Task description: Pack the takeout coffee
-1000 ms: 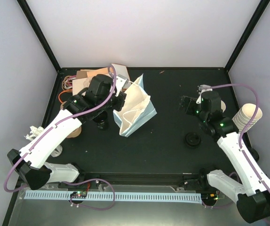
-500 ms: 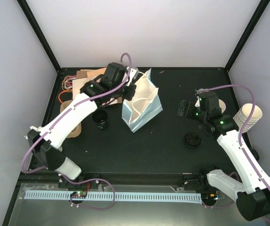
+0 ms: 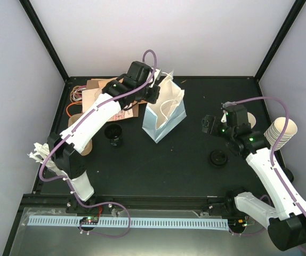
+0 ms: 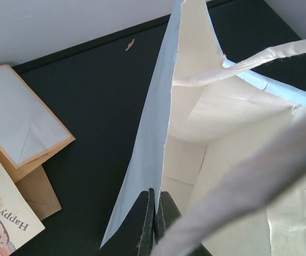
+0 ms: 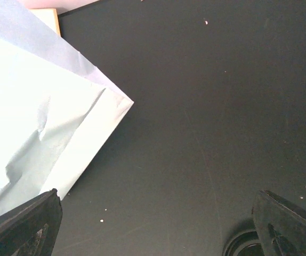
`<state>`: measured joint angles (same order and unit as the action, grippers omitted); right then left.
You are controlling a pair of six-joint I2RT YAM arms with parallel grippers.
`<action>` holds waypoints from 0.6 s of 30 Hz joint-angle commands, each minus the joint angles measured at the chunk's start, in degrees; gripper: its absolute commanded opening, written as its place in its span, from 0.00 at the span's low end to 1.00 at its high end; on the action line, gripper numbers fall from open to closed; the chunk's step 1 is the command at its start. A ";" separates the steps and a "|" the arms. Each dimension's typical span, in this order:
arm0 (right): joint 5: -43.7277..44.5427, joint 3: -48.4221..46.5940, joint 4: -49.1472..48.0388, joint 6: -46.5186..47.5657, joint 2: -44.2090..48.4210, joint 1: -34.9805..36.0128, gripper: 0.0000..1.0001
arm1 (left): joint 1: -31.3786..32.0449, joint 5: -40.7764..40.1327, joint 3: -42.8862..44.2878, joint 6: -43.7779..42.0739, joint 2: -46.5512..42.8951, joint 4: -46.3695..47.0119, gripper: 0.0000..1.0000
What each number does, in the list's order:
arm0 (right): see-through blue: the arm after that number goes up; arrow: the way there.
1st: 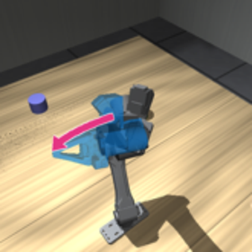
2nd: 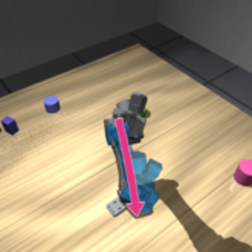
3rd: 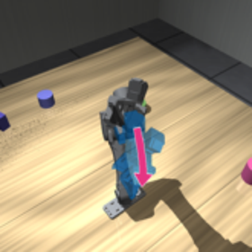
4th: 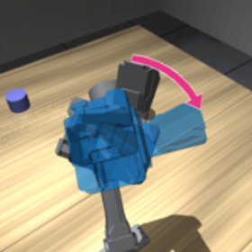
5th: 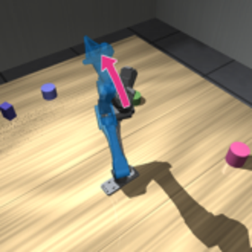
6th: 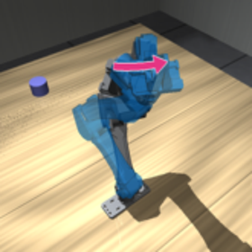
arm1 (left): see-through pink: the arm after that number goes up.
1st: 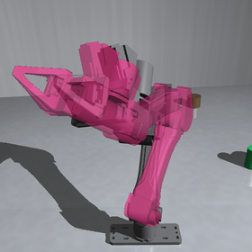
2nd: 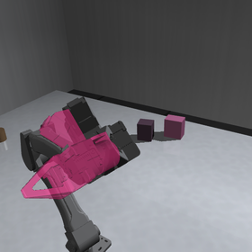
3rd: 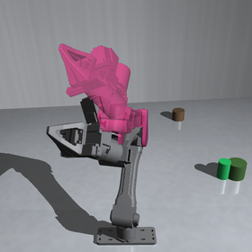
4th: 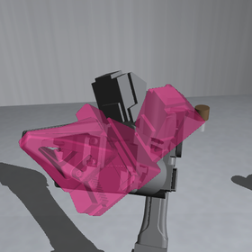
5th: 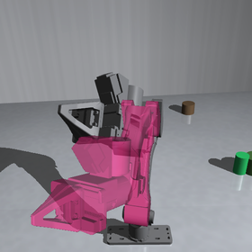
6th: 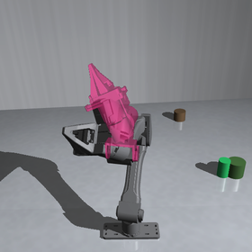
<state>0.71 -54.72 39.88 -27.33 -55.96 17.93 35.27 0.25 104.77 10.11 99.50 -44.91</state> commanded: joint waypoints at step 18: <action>-0.52 0.40 -0.71 0.27 0.34 0.17 1.00 | -0.44 1.04 -0.38 -0.25 -11.17 -3.80 0.77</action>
<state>0.75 -54.26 39.88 -27.33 -55.94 17.93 35.24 0.38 104.55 10.59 96.20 -47.72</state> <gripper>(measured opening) 0.999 0.740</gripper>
